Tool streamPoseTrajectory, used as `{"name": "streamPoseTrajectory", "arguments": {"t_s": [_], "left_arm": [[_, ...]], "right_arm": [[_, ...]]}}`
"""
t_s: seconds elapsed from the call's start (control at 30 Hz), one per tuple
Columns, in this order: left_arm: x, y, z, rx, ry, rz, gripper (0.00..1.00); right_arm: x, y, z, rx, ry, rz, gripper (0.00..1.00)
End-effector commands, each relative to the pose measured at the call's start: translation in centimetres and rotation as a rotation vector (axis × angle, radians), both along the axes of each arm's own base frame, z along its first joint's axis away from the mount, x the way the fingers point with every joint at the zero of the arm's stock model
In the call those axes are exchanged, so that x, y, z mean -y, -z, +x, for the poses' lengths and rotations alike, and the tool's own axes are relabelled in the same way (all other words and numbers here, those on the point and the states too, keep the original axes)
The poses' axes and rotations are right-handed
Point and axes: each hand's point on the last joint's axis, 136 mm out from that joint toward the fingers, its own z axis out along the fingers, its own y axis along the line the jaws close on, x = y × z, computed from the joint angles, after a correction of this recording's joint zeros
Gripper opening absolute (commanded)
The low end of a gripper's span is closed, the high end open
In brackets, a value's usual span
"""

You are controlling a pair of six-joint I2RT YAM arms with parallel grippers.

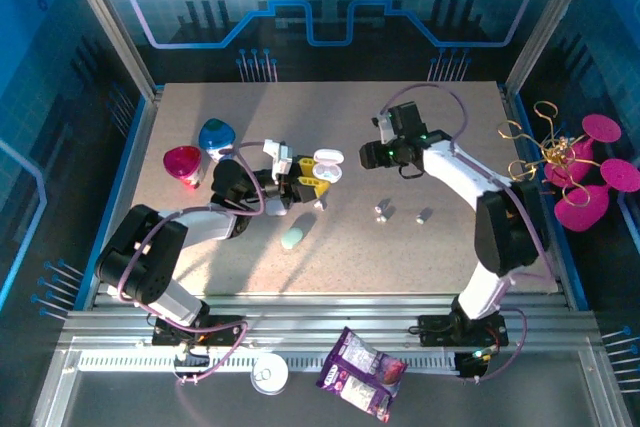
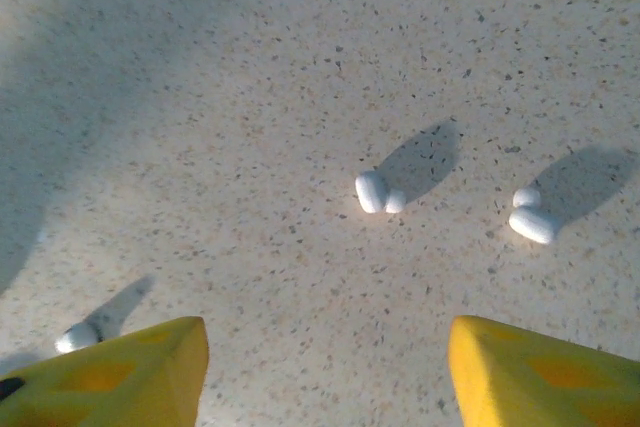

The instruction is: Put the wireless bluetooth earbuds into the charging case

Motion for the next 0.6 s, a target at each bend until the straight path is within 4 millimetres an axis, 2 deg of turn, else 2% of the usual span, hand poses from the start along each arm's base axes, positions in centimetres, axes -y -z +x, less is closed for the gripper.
{"name": "streamPoseTrajectory", "arguments": {"t_s": [0.0, 0.2, 0.57], "left_arm": [[-0.4, -0.6, -1.0, 0.061, 0.014, -0.007, 0.33], [-0.6, -0.1, -1.4, 0.050, 0.011, -0.002, 0.34], [-0.7, 0.1, -1.7, 0.042, 0.017, 0.001, 0.33]], "right_arm": [[0.0, 2.0, 0.1, -0.070, -0.063, -0.109, 0.58], [-0.1, 3.5, 2.2, -0.082, -0.080, -0.197, 0.47], [-1.7, 5.8, 4.1, -0.102, -0.154, -0.370, 0.35]]}}
